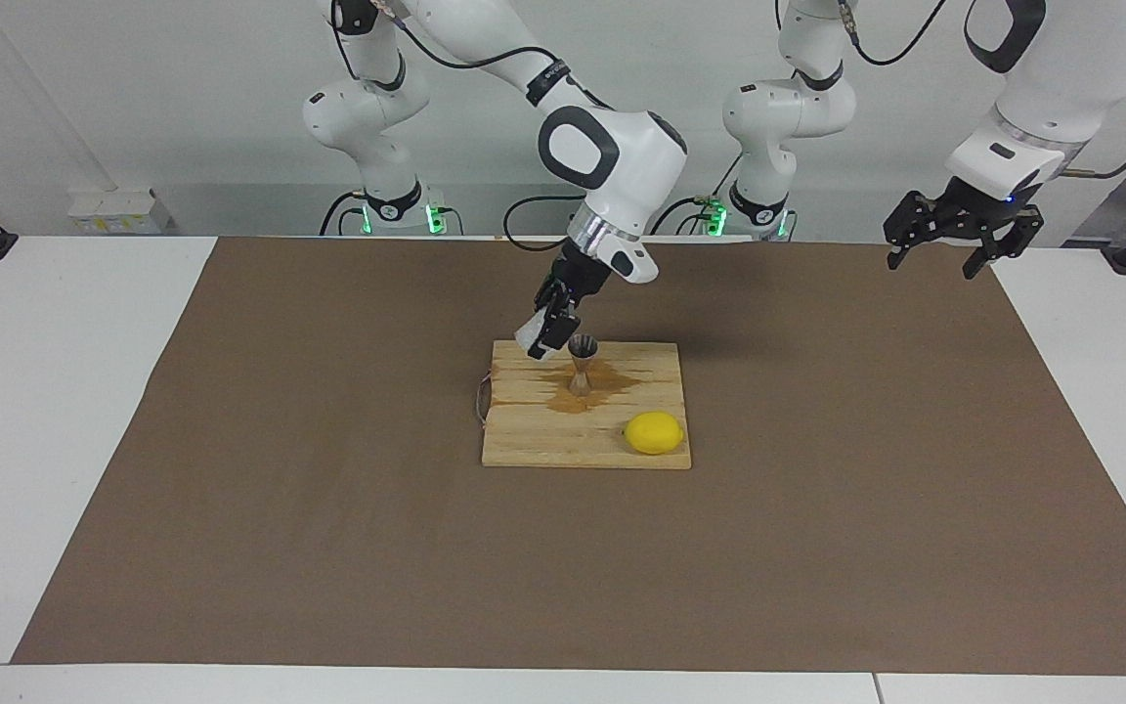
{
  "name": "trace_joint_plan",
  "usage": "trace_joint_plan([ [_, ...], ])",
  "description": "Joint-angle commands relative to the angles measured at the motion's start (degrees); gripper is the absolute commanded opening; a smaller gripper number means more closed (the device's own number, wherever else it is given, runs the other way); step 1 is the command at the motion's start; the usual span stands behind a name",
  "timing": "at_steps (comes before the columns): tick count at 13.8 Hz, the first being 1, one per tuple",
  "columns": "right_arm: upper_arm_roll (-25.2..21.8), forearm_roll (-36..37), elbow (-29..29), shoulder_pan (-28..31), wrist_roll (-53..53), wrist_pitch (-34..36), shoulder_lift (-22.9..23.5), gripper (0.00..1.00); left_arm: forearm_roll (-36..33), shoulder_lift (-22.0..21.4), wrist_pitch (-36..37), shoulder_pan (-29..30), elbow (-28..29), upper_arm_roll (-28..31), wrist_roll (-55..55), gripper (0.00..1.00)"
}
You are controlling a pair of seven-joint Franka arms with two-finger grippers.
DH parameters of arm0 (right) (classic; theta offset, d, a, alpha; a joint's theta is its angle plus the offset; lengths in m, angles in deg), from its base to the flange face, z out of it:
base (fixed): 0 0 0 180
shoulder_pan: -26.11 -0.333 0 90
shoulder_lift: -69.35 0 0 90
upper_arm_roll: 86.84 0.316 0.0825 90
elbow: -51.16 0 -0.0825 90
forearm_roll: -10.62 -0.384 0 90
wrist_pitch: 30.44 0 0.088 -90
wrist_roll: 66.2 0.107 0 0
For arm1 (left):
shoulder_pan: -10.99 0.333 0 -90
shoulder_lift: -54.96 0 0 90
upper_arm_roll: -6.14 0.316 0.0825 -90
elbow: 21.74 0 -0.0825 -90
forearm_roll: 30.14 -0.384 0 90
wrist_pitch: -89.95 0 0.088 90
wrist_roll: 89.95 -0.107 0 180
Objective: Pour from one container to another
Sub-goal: 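Carry the white cup with the right gripper back off the board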
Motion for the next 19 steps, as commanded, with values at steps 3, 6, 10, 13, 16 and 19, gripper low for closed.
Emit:
trace_joint_plan([
  [3, 0.57, -9.51, -1.69, 6.92, -6.20, -0.38, -3.11, 0.39, 0.15, -0.30, -0.90, -0.48, 0.83, 0.51, -0.72, 1.00],
  [6, 0.57, -17.49, -1.95, 12.37, -11.21, -0.11, -3.20, 0.39, 0.15, -0.30, -0.90, -0.48, 0.74, 0.42, -0.72, 1.00],
  [10, 0.48, -26.83, -4.23, 20.37, -21.05, -0.55, -3.29, 0.39, 0.06, -0.39, -0.99, -0.56, 1.01, 0.51, -0.81, 1.00],
  [13, 0.48, -28.33, -9.92, 24.85, -25.71, -4.83, -5.04, 0.39, -0.03, -0.48, -0.99, -0.48, 1.10, 0.51, -0.81, 1.00],
  [16, 0.48, -31.66, -16.61, 29.77, -34.05, -13.36, -6.63, 0.39, -0.38, -0.74, -1.34, -0.65, 2.23, 0.51, -1.07, 1.00],
  [19, 0.56, -33.07, -23.02, 34.34, -42.31, -20.92, -8.12, 0.39, -0.38, -0.74, -2.84, -0.83, 2.33, 0.51, -0.98, 1.00],
])
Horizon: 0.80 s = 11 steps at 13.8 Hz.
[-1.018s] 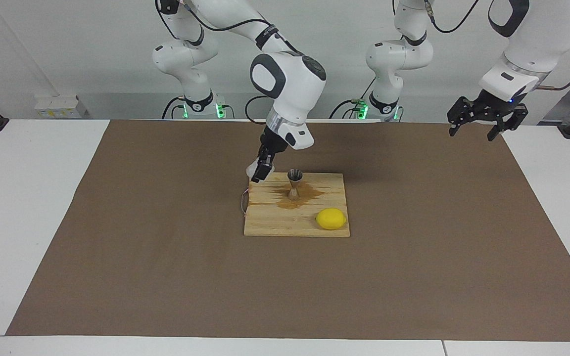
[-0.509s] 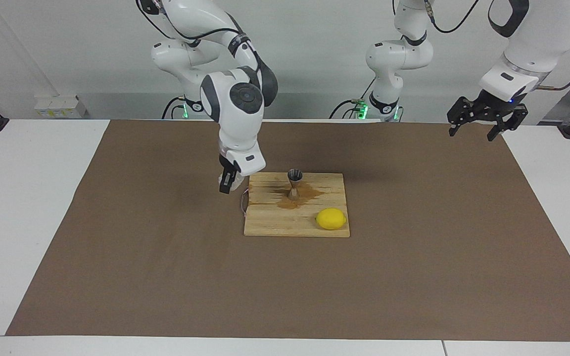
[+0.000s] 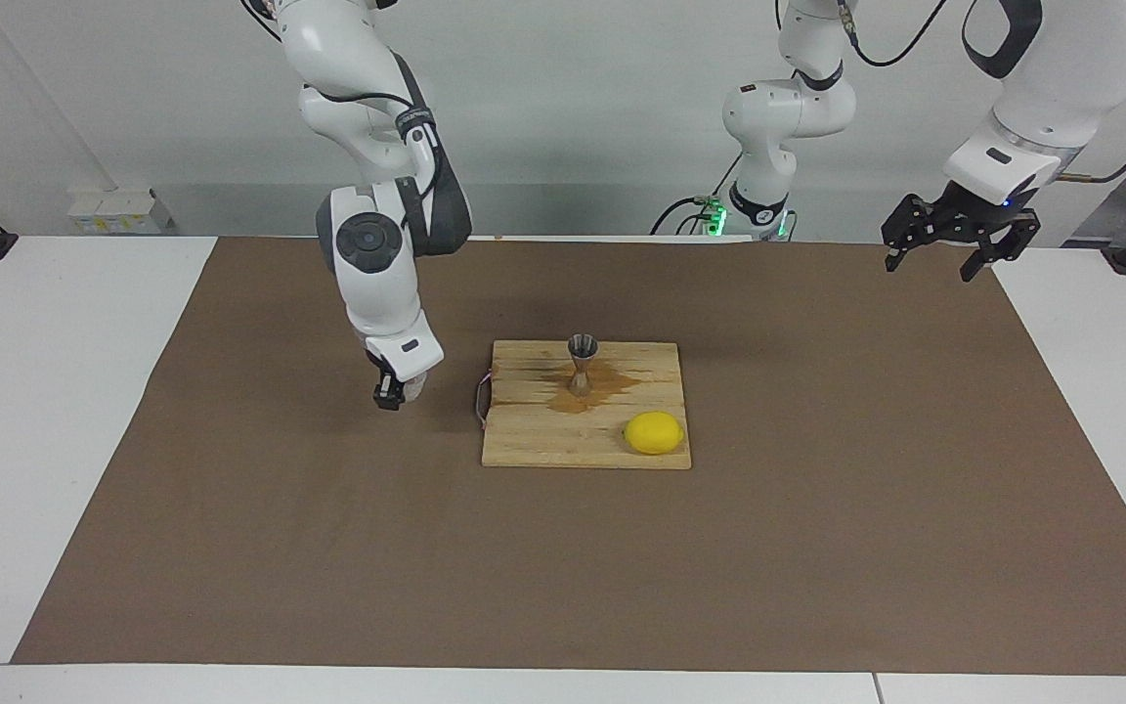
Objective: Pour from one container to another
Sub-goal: 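Carry the white cup with the right gripper back off the board, then lower the white cup onto the table and open the right gripper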
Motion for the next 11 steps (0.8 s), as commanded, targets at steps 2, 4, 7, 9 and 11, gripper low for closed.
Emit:
trace_joint_plan([
  [2, 0.81, -7.03, -10.18, 6.34, -12.26, -9.46, -4.41, 0.39, -0.03, -0.75, -2.18, -0.11, 0.81, 0.56, -0.39, 1.00],
  [4, 0.72, -11.08, -14.65, 7.49, -17.37, -15.69, -5.29, 0.39, 0.06, -0.31, -2.88, -0.28, 0.72, 0.56, 0.14, 1.00],
  [7, 0.72, -15.31, -16.43, 8.90, -20.46, -18.18, -5.20, 0.39, 0.15, 0.13, -3.41, 0.59, -0.24, 0.65, 0.23, 1.00],
  [9, 0.72, -15.58, -16.52, 9.52, -22.92, -18.44, -4.15, 0.40, -0.64, 0.83, -1.84, 0.60, 0.10, 0.65, 0.50, 1.00],
  [11, 0.72, -15.58, -16.70, 9.61, -23.28, -18.79, -3.71, 0.48, -0.47, 0.57, -1.56, 1.30, -0.16, 0.65, -0.12, 1.00],
])
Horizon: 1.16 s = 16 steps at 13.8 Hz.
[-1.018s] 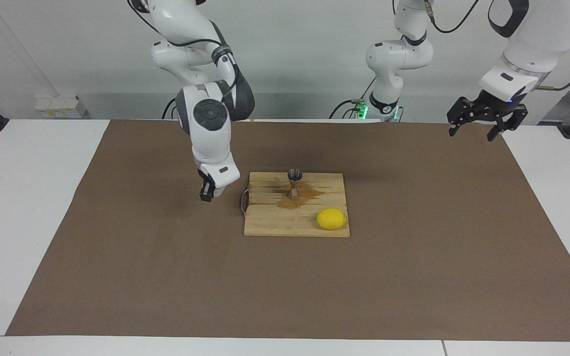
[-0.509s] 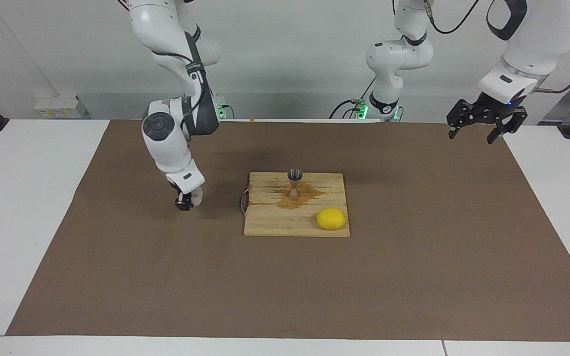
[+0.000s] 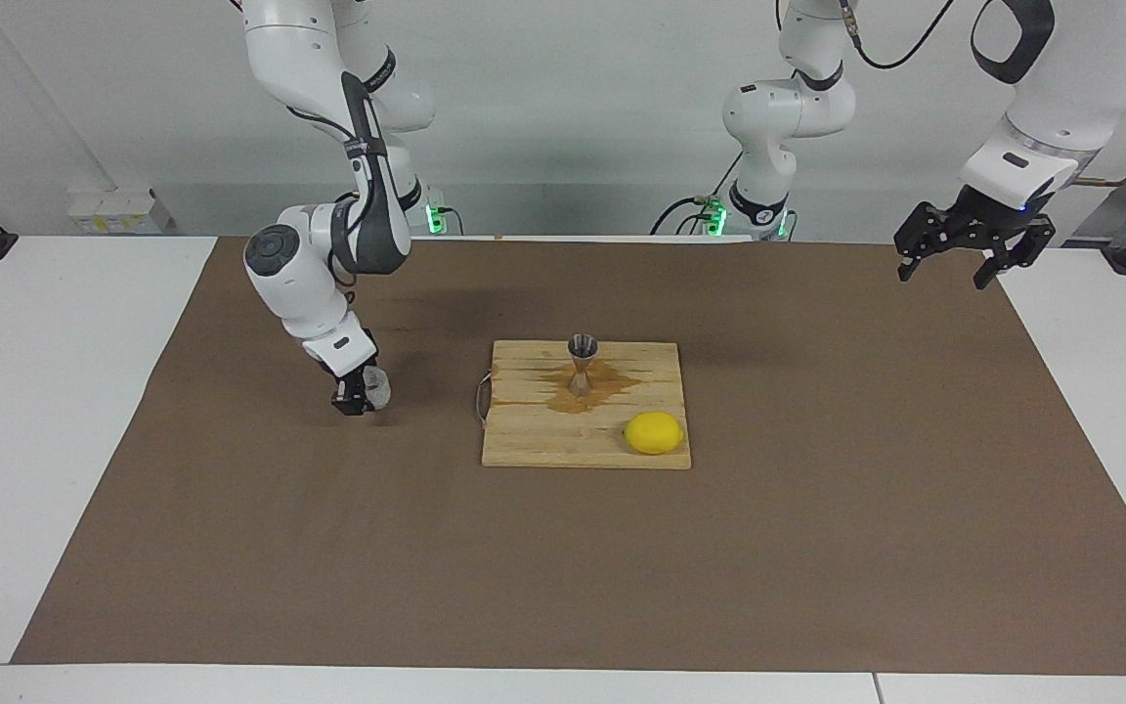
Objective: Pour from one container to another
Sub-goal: 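Lower the white cup onto the table and open the right gripper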
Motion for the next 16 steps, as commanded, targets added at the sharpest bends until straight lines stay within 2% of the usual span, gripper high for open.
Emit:
trace_joint_plan([
  [1, 0.77, -1.70, -1.75, 1.30, -2.99, -1.99, -0.28, 0.48, -0.16, -0.22, 0.53, 0.79, -0.17, 0.09, -0.30, 1.00],
  [2, 0.77, -1.79, -2.01, 1.22, -3.69, -2.78, -0.19, 0.48, -0.16, -0.14, 0.44, 0.97, -0.17, 0.09, -0.30, 1.00],
  [4, 0.77, -1.70, -2.10, 1.30, -4.40, -2.88, -0.18, 0.72, -0.16, 0.13, 0.36, 0.71, 0.01, 0.09, -0.21, 1.00],
  [5, 0.77, -1.70, -2.10, 1.13, -5.10, -2.88, -0.18, 0.80, -0.16, 0.13, 0.35, 0.62, 0.01, 0.09, -0.12, 1.00],
  [6, 0.77, -1.70, -2.10, 0.69, -5.02, -2.96, -0.18, 1.00, -0.16, 0.13, 0.27, 0.70, 0.01, 0.00, -0.03, 1.00],
  [10, 0.77, -1.70, -1.49, 0.69, -4.93, -1.83, -0.97, 1.00, 0.10, 0.13, 0.00, -0.08, 0.10, 0.18, 0.06, 1.00],
  [14, 0.77, -1.70, 0.97, 0.60, -2.47, 5.45, -4.83, 1.00, 0.10, 0.21, -0.17, -0.70, 0.10, 0.18, 0.06, 1.00],
  [16, 0.77, -1.53, 1.41, 0.51, -1.77, 6.88, -7.47, 1.00, 0.19, 0.21, -0.52, -1.23, 0.10, 0.96, 0.14, 1.00],
])
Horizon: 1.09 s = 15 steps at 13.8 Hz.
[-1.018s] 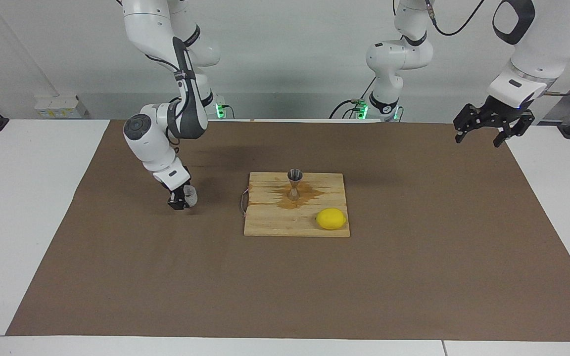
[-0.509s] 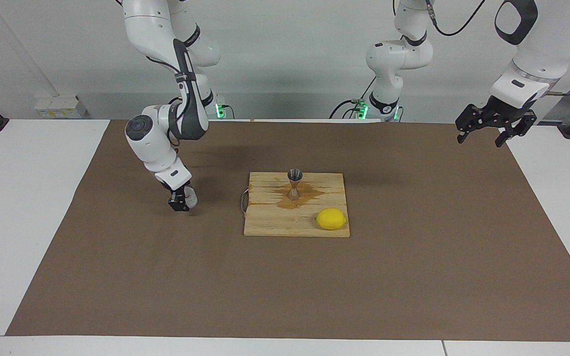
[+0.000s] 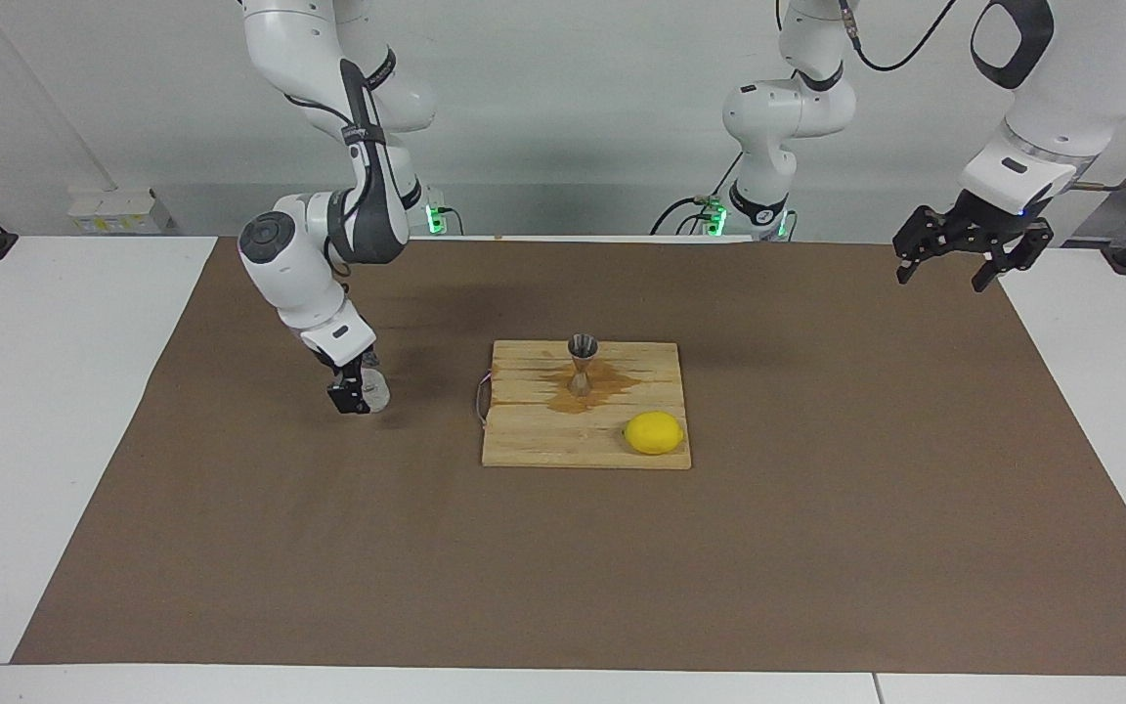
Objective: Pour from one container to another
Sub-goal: 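Lower the white cup onto the table and open the right gripper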
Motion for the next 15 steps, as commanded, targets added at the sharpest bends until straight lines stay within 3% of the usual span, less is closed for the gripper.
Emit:
trace_joint_plan([
  [1, 0.36, -1.46, 0.53, 0.40, 1.84, 2.77, -3.80, 1.00, 0.14, 0.09, -0.65, -1.44, 0.12, 1.41, 0.15, 1.00],
  [3, 0.27, -1.37, 2.71, 0.84, 5.52, 6.01, -5.73, 1.00, 0.14, 0.01, -0.65, -1.01, 0.12, 1.42, 0.23, 1.00],
  [10, -0.35, -0.41, 14.14, 1.28, 15.89, 16.02, -6.09, 1.00, 1.63, -0.08, -1.35, 0.40, -0.23, 1.50, 0.06, 1.00],
  [15, 0.00, 7.67, 20.81, 0.75, 40.38, 23.59, -7.41, 1.00, 1.54, 0.00, -1.44, 0.40, -0.32, 1.50, -0.38, 1.00],
])
